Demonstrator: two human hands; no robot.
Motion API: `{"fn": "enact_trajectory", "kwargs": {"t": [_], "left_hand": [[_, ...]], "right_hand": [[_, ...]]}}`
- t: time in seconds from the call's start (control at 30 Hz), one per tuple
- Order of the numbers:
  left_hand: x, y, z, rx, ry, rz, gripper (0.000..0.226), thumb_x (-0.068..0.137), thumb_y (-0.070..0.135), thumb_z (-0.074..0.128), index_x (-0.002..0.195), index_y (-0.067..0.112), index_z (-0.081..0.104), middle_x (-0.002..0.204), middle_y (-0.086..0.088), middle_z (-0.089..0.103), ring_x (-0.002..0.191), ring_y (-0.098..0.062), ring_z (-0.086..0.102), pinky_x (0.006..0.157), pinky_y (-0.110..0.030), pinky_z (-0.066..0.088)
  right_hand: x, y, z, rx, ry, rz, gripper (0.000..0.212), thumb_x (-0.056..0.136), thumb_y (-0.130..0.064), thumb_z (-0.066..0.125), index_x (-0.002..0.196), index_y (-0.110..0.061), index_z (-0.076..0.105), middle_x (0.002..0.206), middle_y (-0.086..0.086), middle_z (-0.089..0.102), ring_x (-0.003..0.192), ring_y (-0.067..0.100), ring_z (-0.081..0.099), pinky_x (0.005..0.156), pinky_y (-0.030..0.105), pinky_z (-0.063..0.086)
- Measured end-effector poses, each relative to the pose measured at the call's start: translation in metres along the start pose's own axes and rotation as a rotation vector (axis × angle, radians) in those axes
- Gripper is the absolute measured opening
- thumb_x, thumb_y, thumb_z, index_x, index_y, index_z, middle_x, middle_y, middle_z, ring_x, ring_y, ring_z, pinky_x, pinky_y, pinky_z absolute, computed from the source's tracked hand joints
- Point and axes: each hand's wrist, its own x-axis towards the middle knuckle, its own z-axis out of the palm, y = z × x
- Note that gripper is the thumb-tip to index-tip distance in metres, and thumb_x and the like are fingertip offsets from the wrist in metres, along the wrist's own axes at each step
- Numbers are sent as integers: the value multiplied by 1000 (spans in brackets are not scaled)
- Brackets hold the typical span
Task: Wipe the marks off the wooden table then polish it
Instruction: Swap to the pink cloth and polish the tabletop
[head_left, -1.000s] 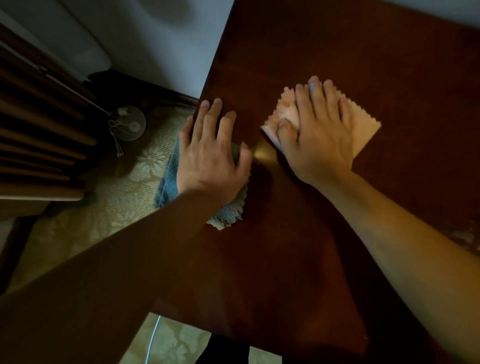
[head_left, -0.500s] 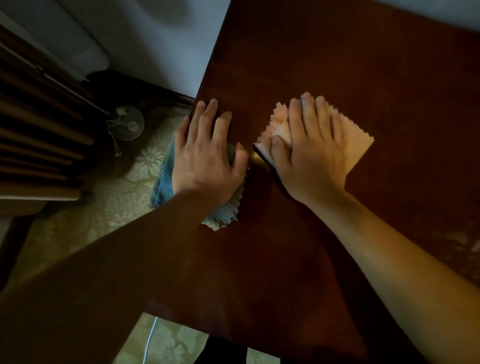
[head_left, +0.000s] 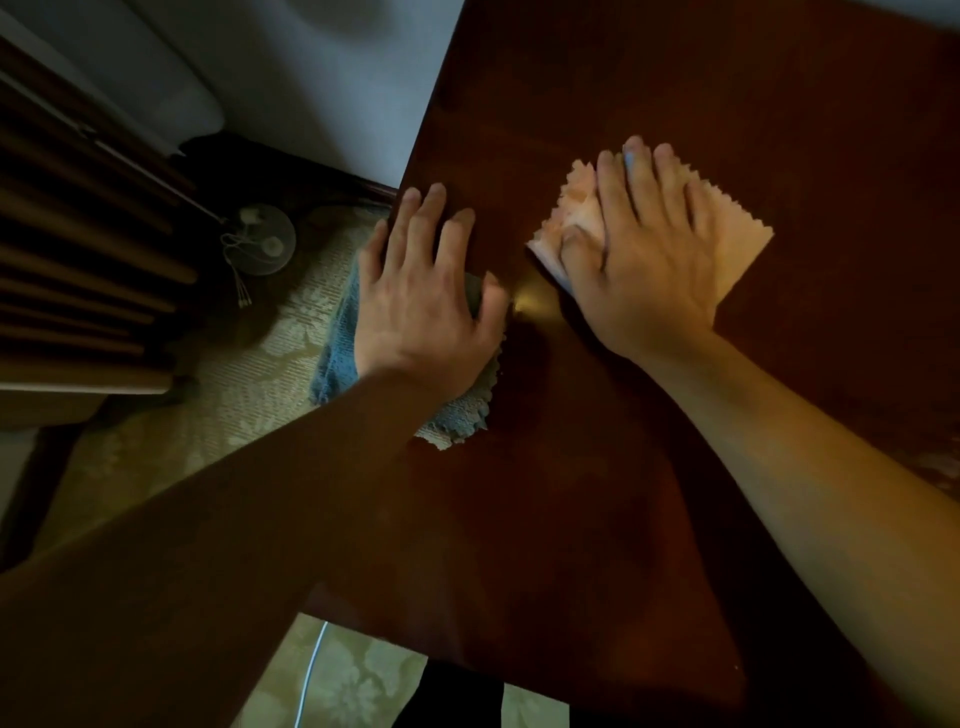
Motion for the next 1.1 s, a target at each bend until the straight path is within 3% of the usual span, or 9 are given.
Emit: {"fn": "enact_trajectory", "kwargs": {"t": [0.2, 1.1], "left_hand": [[0, 0, 0, -7, 10, 8, 58, 93, 47, 40, 142, 16, 43, 158, -12, 35, 151, -27, 22, 121, -45, 12], [0, 0, -1, 7, 11, 6, 58, 94, 47, 40, 143, 16, 42, 158, -11, 34, 151, -26, 21, 122, -46, 13]], "right_hand": [[-22, -9, 1, -4, -35, 30, 70, 103, -49, 23, 162, -13, 15, 171, 10, 10, 158, 26, 3, 128, 44, 1], [-35, -15, 6, 3, 15, 2, 70, 102, -49, 29, 161, -13, 21, 170, 11, 16, 158, 27, 8, 127, 45, 5]]}}
